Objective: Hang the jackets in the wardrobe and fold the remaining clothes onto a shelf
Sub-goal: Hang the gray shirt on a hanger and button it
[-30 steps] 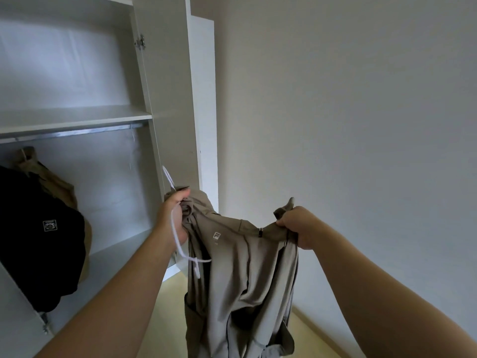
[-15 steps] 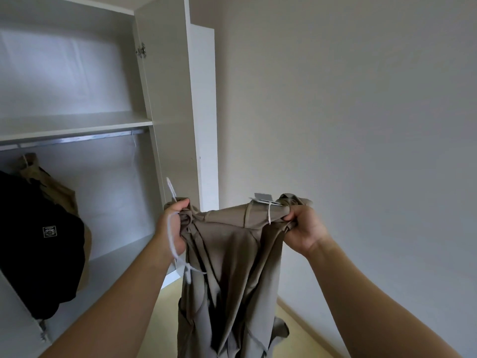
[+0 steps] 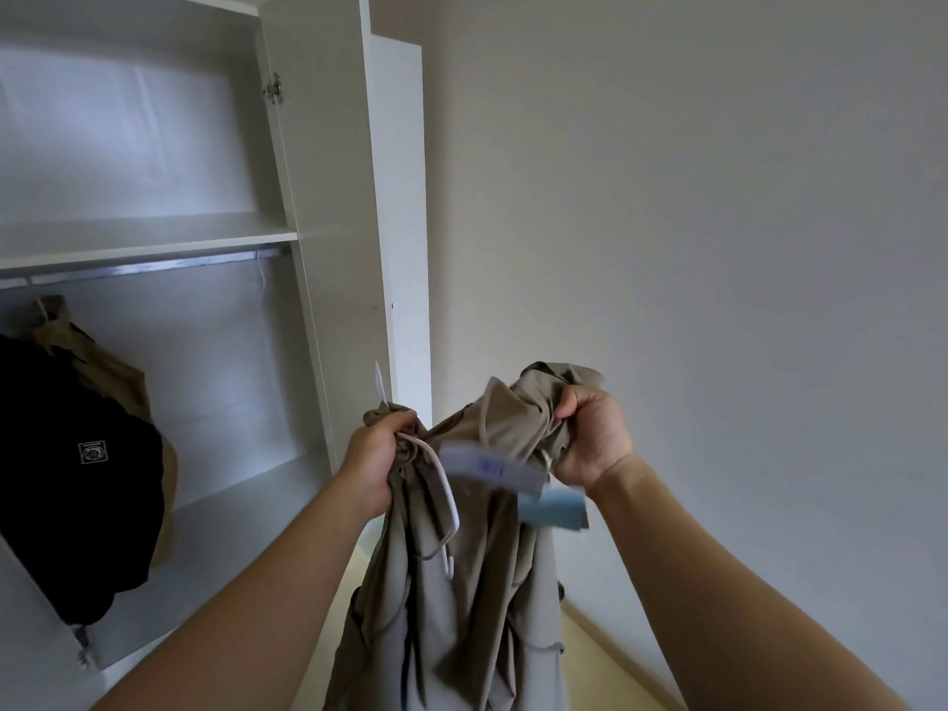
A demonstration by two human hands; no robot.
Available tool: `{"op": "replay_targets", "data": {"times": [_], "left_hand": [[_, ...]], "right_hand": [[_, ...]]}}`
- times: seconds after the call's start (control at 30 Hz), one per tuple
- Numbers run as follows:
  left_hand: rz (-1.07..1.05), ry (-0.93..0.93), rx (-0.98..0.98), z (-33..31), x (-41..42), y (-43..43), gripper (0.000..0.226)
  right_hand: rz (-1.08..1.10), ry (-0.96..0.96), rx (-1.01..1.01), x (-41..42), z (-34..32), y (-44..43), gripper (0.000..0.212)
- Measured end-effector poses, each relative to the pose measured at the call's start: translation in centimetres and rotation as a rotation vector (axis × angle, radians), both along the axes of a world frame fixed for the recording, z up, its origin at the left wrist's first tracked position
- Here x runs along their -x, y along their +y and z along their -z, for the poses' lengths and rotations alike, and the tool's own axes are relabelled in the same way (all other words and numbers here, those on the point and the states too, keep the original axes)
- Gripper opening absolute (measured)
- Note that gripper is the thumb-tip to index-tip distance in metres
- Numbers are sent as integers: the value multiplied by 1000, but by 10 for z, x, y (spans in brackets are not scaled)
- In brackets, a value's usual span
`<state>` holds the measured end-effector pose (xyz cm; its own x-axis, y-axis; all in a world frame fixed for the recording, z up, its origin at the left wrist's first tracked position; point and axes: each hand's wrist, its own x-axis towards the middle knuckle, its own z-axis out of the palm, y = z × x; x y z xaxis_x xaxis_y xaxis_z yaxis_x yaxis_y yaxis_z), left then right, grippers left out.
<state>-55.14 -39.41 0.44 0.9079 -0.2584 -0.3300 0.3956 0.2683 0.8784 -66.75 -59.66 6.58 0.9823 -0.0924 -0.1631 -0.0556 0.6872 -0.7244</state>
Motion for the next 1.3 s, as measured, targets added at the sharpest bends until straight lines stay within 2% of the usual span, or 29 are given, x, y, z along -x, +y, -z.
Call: {"op": "replay_targets", "data": {"times": [0.1, 0.2, 0.33, 0.43, 0.57, 0.67, 0.77, 0.9, 0.93, 0.97, 1.03, 1.1, 1.3], "left_hand": [[-23, 11, 22, 0, -1, 1, 20], [-15, -11, 42, -2, -2, 6, 20], [-86, -71, -13, -9, -2, 9, 24], [-217, -207, -208, -18, -5, 8, 18], [-257, -480, -596, -25, -6, 12, 35], [-239, -588, -778, -28, -6, 15, 46], [-261, -681, -880, -31, -6, 18, 53], [-326, -775, -975, -28, -6, 23, 49], [-356, -784, -987, -28, -7, 25, 45], [-388, -788, -993, -27, -9, 28, 42], [-448, -787, -978, -26, -12, 34, 39], [-501, -786, -943, -22, -16, 43, 39], [-464, -795, -852, -11, -31, 82, 54]], "right_hand": [[70, 33, 144, -3, 0, -5, 28], [163, 73, 394, 0, -5, -13, 28], [189, 175, 1016, 2, -12, -31, 30], [151, 290, 1340, 3, -11, -40, 32], [204, 395, 1628, 7, -16, -43, 61], [195, 445, 1716, 9, -19, -46, 68], [242, 464, 1756, 9, -18, -47, 70], [335, 468, 1816, 3, -12, -41, 70], [359, 482, 1801, 1, -12, -36, 62], [399, 468, 1692, -4, -12, -32, 54], [415, 430, 1515, -12, -13, -24, 55], [392, 440, 1440, -19, -15, -16, 53], [401, 418, 1440, -37, -12, 22, 78]]}}
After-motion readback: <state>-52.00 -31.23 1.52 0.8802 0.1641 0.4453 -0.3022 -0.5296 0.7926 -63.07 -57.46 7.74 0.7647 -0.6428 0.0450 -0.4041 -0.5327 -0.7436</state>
